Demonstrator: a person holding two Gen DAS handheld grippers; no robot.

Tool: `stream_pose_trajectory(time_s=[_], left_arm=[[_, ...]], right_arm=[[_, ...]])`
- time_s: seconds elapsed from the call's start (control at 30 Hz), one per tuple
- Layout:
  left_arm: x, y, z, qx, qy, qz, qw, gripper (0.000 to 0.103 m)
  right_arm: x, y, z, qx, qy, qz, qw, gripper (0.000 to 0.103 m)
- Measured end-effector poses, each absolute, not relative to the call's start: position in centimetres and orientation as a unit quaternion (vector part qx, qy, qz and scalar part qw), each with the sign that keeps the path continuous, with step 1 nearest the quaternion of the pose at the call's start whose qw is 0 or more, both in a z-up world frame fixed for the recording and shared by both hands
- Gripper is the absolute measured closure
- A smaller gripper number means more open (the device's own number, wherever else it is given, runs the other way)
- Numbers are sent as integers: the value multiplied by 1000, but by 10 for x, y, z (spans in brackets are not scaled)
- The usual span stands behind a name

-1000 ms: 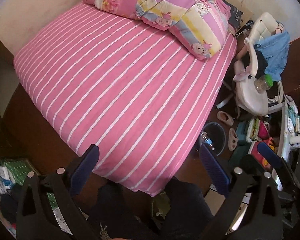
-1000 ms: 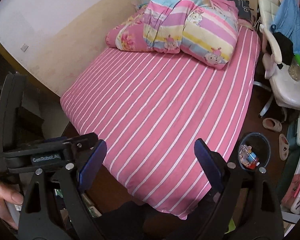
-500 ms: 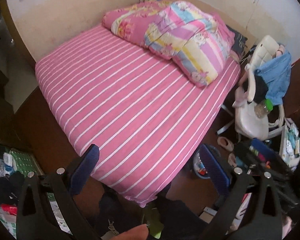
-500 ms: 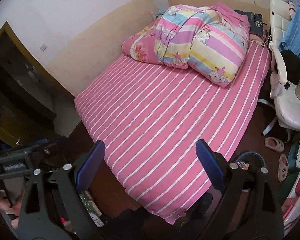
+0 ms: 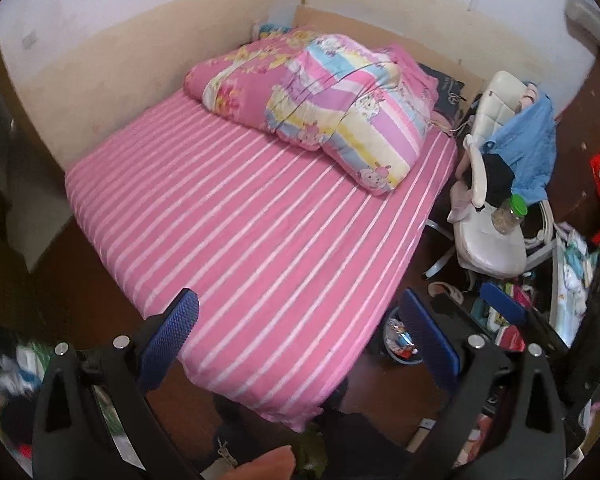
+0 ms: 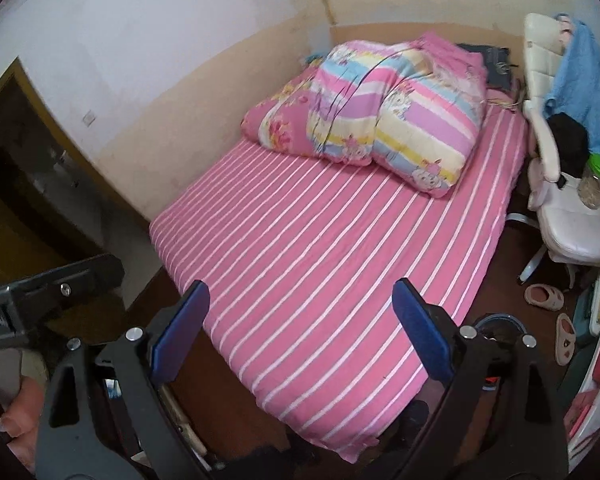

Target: Collect trash

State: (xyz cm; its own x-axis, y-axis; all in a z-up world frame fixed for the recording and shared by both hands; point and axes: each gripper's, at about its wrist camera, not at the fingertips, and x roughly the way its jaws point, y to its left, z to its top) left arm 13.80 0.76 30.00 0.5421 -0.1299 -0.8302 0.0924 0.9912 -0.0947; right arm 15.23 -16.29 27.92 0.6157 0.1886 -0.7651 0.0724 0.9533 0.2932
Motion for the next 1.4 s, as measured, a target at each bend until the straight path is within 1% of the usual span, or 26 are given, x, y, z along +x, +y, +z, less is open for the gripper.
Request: stream_pose_trajectory(time_s=[0.1, 0.33, 0.7, 1.13, 1.4], left_arm=[[137, 27, 309, -18, 470, -71, 880, 6], [134, 71, 328, 10, 442, -77, 894, 6], [118, 109, 345, 22, 408, -75, 909, 6], [112, 101, 355, 32, 385, -97, 917, 6], [116, 87, 351, 36, 387, -113, 915, 6]], right_arm=[[144, -146, 284, 171, 423, 9, 890, 11], [125, -105, 292, 171, 400, -27, 900, 11], [111, -65, 290, 168, 388, -40, 905, 11], [95, -62, 294, 160, 379, -63, 909, 11], [91, -76, 294, 160, 380, -81, 908, 11]])
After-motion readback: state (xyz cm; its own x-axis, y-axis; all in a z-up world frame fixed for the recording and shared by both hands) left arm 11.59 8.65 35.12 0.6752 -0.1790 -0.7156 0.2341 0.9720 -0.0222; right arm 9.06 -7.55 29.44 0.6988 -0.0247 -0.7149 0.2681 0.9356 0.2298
